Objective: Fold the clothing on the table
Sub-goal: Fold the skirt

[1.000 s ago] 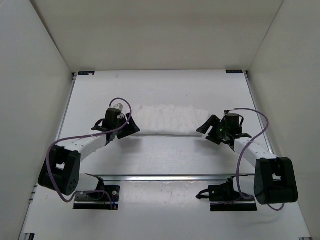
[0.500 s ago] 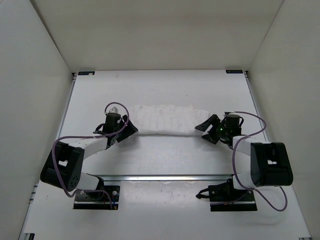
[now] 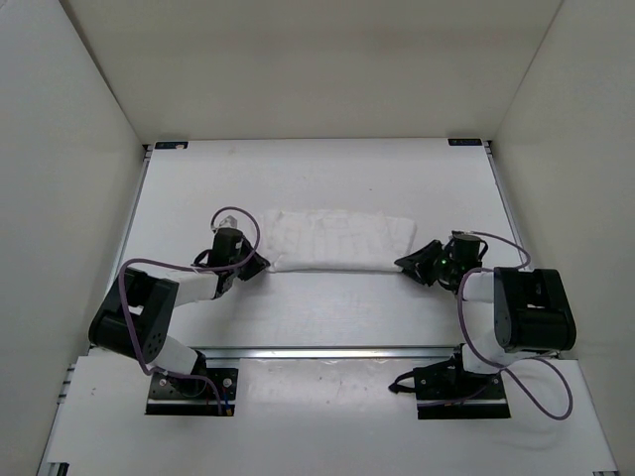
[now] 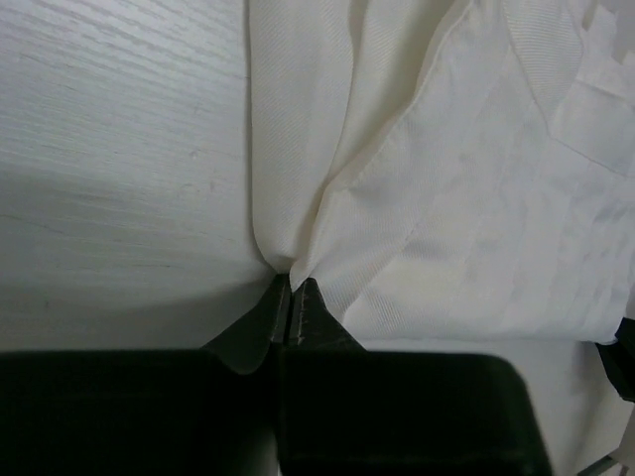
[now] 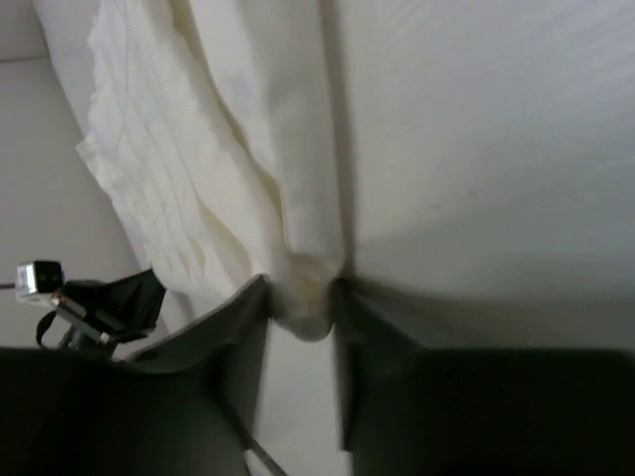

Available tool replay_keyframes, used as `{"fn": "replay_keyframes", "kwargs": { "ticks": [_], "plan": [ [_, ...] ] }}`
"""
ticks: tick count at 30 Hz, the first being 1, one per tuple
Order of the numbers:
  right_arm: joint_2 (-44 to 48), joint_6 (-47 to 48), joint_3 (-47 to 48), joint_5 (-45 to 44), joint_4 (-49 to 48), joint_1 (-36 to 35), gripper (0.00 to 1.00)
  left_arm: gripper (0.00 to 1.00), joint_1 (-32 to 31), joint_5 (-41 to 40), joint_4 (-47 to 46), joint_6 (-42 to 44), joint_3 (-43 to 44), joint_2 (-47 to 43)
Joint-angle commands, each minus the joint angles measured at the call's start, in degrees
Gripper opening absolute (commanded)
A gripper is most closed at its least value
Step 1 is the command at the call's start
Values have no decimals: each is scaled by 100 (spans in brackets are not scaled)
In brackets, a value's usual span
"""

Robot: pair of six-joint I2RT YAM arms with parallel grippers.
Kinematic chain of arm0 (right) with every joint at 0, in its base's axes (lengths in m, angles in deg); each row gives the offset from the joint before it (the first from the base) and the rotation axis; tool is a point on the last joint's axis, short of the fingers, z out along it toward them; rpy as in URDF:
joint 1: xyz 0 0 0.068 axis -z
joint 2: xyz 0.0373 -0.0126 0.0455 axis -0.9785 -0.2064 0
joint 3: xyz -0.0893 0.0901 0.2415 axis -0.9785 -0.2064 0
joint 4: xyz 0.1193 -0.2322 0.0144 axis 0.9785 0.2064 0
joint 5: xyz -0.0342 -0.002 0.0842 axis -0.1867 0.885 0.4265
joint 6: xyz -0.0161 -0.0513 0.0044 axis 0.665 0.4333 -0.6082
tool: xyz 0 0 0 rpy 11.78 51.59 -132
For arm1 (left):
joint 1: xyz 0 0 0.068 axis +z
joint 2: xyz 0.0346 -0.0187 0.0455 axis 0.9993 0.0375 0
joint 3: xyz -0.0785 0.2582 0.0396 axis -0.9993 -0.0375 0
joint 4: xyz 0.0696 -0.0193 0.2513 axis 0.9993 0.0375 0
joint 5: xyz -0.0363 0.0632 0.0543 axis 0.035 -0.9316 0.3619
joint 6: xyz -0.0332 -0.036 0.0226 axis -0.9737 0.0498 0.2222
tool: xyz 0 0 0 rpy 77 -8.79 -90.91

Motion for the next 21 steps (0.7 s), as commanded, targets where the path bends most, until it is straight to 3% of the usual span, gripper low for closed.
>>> {"fn": "replay_keyframes", "kwargs": {
  "ticks": [1,4,9,12,15,21],
  "plan": [
    [42,-88,-243,-325,-162,143,19,1,-112,88,-209,-81,-238,-50],
    [280,-10,-271,-494,39,257,0,0,-165,132,-358,-108,-344,-94],
    [711,911,554,-607,1277,390,0,0,-358,211,-587,-248,-362,-94],
    [756,1692,1643,-792,2568,328,0,0,-656,124,-772,-397,-300,-77],
    [546,2527,3205,-1125,3982,-258,0,0,-806,44,-947,-529,-204,81],
    [-316,3128,4983,-1618,4909,-1805,0,0,-762,151,-1150,-644,139,591]
  ]
}}
